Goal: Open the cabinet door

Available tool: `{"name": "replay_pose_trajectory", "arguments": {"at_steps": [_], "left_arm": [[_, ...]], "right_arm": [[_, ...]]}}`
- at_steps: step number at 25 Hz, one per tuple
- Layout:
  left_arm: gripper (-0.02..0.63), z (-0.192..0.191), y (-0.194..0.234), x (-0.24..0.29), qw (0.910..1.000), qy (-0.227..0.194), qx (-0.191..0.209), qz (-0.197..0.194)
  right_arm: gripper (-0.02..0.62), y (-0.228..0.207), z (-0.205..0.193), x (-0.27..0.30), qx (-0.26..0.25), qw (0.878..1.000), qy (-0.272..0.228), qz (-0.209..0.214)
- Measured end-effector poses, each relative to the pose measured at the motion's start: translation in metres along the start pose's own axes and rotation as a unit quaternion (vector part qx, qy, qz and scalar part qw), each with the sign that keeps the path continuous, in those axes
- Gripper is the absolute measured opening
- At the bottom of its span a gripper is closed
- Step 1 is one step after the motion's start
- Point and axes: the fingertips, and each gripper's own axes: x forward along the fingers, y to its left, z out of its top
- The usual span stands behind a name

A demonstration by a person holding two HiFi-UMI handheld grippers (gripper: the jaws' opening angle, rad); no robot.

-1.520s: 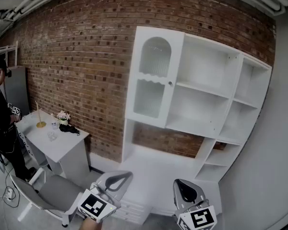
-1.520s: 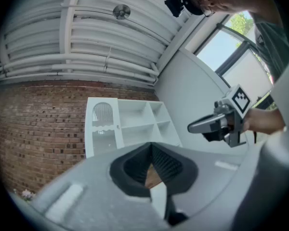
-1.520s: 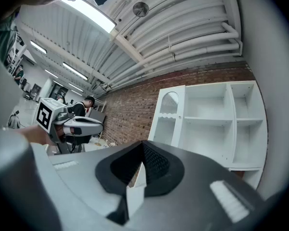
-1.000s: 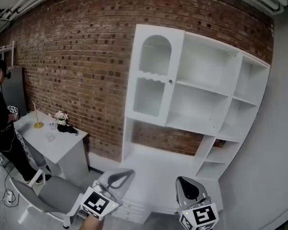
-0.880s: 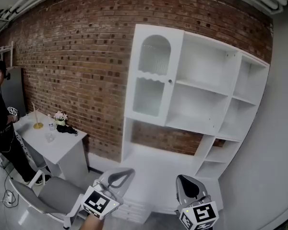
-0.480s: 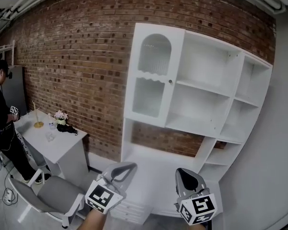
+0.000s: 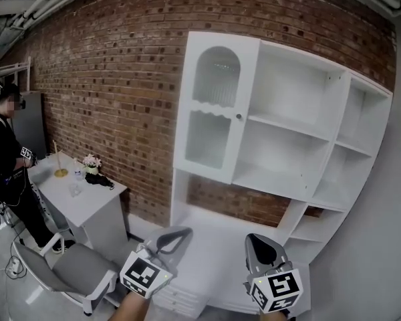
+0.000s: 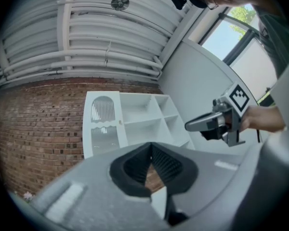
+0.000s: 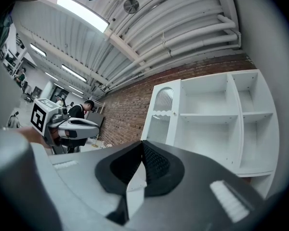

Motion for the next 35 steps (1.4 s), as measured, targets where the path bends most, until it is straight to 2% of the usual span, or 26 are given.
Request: {"name": "replay_pose_trajectory", "arguments": {"at_steps": [14,20,24,28,35], "left_arm": [[0.002,0.004,-0.022,0.032,0.999,0.007,0.009,0.043],[0.002,-0.001,-0.021,0.038,0.999,0.005,0.011,0.043],[0.002,-0.011,-0.01,0.045,0.9994,0.006,0.015,0.031],[0.002,-0.014,0.004,0.053,0.9998,-0.006,-0.002,0.019],[0.002,-0.023,0.03,0.06,0.9999,-0.011,-0.007,-0.01]], "right_arm": [[0.004,-0.047,-0.012,0.002,0.001,0.999,-0.02,0.044],[0.003,-0.051,-0.022,0.011,0.01,0.999,-0.016,0.044],[0.003,-0.051,-0.027,0.022,0.012,0.999,-0.007,0.034],[0.004,-0.047,-0.031,0.032,0.008,1.0,0.001,0.023],[0.004,-0.044,-0.03,0.056,0.012,1.0,0.011,-0.006]]}}
